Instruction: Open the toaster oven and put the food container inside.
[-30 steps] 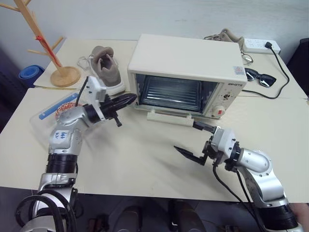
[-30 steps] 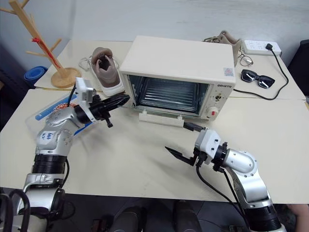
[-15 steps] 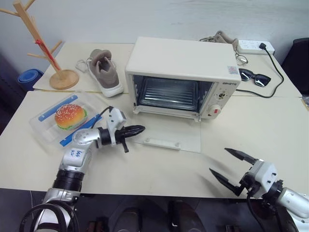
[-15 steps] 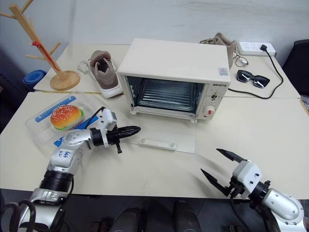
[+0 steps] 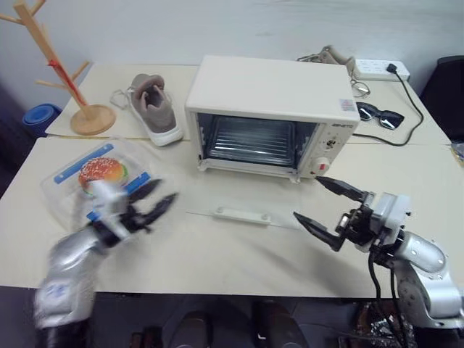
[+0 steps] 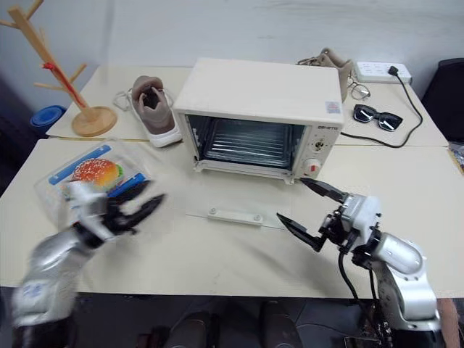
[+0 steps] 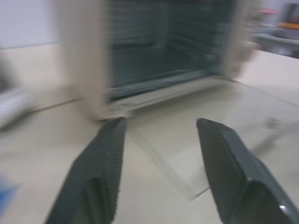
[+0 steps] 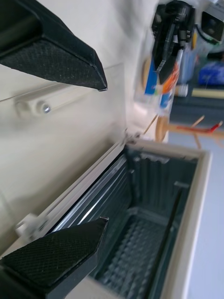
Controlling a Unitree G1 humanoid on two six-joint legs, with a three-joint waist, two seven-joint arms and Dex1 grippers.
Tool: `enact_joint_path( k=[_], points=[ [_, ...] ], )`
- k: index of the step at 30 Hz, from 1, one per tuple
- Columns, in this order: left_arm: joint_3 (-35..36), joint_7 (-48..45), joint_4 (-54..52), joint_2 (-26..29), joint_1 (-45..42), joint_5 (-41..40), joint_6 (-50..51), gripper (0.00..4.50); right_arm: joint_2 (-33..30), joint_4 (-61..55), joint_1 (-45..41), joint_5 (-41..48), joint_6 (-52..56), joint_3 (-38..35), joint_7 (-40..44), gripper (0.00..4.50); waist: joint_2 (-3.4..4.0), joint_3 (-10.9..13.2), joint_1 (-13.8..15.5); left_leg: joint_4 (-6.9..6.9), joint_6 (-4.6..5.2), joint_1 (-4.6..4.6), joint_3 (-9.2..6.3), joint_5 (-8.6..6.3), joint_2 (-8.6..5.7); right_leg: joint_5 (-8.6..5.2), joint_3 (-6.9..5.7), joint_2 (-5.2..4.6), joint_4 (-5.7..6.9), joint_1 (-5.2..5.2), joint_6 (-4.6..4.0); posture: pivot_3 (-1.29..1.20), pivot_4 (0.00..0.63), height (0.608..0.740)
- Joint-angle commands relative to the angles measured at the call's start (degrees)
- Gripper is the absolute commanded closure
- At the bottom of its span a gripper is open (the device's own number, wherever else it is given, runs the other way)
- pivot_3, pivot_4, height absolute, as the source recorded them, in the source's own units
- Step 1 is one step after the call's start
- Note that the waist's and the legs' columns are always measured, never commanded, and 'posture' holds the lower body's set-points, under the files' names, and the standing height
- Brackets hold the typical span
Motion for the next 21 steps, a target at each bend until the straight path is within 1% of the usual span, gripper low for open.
enact_joint_path(
  k=[1, 3, 4, 6, 8, 9, 12, 13, 16, 18, 20, 21],
  points=[
    [15.43, 4.60, -6.85, -0.10, 10.61, -7.94, 4.19, 0.69, 1.19, 1.90, -2.96, 1.45, -2.30, 2.08, 4.90, 0.00, -0.06, 0.00, 0.03, 0.01, 0.04, 0.01, 0.00, -0.03, -0.02, 0.00, 0.00, -0.03, -0.01, 0.03, 0.00, 0.00, 0.150, 0.740],
    [24.73, 10.07, -7.07, -1.69, 17.65, -12.98, 8.76, 0.33, 1.94, 3.35, -4.89, 1.91, -3.03, 3.69, 7.74, 0.00, -0.24, -0.02, 0.10, 0.04, 0.07, 0.00, 0.00, -0.06, -0.02, 0.00, -0.01, -0.05, -0.04, 0.04, -0.01, 0.00, 0.150, 0.740],
    [28.58, 11.82, -6.48, -2.45, 20.47, -15.33, 9.87, 0.03, 2.35, 3.97, -5.74, 2.03, -3.48, 4.39, 9.00, 0.00, -0.27, -0.02, 0.02, 0.04, 0.09, 0.00, -0.01, -0.07, -0.01, -0.01, -0.01, -0.05, -0.05, 0.04, -0.01, 0.00, 0.150, 0.740],
    [34.22, 14.72, -4.36, -3.11, 23.97, -18.94, 11.37, 0.03, 3.27, 4.82, -7.24, 1.97, -4.04, 5.39, 10.50, 0.00, -0.33, -0.01, 0.02, 0.03, 0.12, 0.00, -0.02, -0.13, 0.00, -0.02, -0.02, -0.07, -0.09, 0.05, -0.04, 0.00, 0.150, 0.740],
    [37.13, 17.84, -3.33, -2.86, 25.71, -21.49, 13.60, 0.03, 3.94, 5.32, -8.60, 1.75, -4.32, 6.16, 11.21, 0.00, -0.36, -0.02, 0.67, 0.03, 0.11, 0.01, -0.06, -0.13, -0.02, -0.04, -0.09, -0.12, -0.09, 0.07, -0.07, 0.00, 0.150, 0.740],
    [38.22, 20.21, -3.33, -2.05, 26.66, -24.42, 16.49, 0.03, 4.29, 5.50, -9.36, 1.69, -4.37, 6.67, 11.80, 0.00, -0.36, -0.02, 0.82, 0.05, 0.11, 0.01, -0.08, -0.13, -0.03, -0.04, -0.11, -0.15, -0.08, 0.09, -0.08, 0.00, 0.150, 0.740],
    [39.47, 24.41, -4.06, 0.96, 26.43, -28.51, 20.18, 0.03, 4.75, 5.97, -10.60, 1.77, -4.19, 7.49, 12.93, 0.00, -0.43, -0.05, 1.24, 0.07, 0.12, 0.03, -0.14, -0.13, -0.08, -0.05, -0.17, -0.25, -0.06, 0.14, -0.09, 0.00, 0.150, 0.740],
    [39.11, 25.69, -3.97, 3.15, 25.16, -30.69, 21.75, 0.03, 4.86, 6.23, -10.89, 1.69, -4.05, 7.71, 13.11, 0.00, -0.46, -0.07, 1.32, 0.06, 0.12, 0.03, -0.13, -0.13, -0.09, -0.06, -0.17, -0.26, -0.06, 0.14, -0.11, 0.00, 0.150, 0.740],
    [37.32, 39.22, 3.24, 15.91, 17.08, -41.81, 32.90, 0.03, 4.89, 6.56, -11.32, 1.56, -3.21, 8.15, 13.48, 0.00, -0.56, -0.10, 1.81, 0.01, 0.10, 0.04, -0.17, -0.14, -0.09, -0.10, -0.23, -0.29, 0.01, 0.12, -0.18, 0.00, 0.150, 0.740],
    [36.35, 44.80, 8.56, 22.23, 12.80, -45.62, 38.02, 0.03, 4.82, 6.45, -11.60, 1.55, -2.80, 8.29, 13.41, 0.00, -0.58, -0.12, 1.60, 0.03, 0.02, 0.03, -0.29, -0.09, -0.08, -0.12, -0.37, -0.28, 0.11, 0.06, -0.25, 0.00, 0.150, 0.740],
    [33.02, 44.41, 14.58, 27.94, 8.28, -46.20, 42.33, 0.03, 4.67, 6.33, -11.77, 1.49, -2.52, 8.52, 13.45, 0.00, -0.51, -0.10, 0.82, -0.06, 0.03, 0.05, -0.19, -0.10, -0.12, -0.11, -0.27, -0.31, 0.07, 0.05, -0.24, 0.00, 0.150, 0.740],
    [29.96, 43.17, 17.73, 30.60, 5.82, -44.91, 43.94, 0.03, 4.62, 6.31, -11.81, 1.35, -2.47, 8.63, 13.47, 0.00, -0.49, -0.09, 0.43, -0.12, 0.05, 0.03, -0.10, -0.13, -0.15, -0.11, -0.20, -0.33, 0.04, -0.01, -0.23, 0.00, 0.150, 0.740]
  ],
)
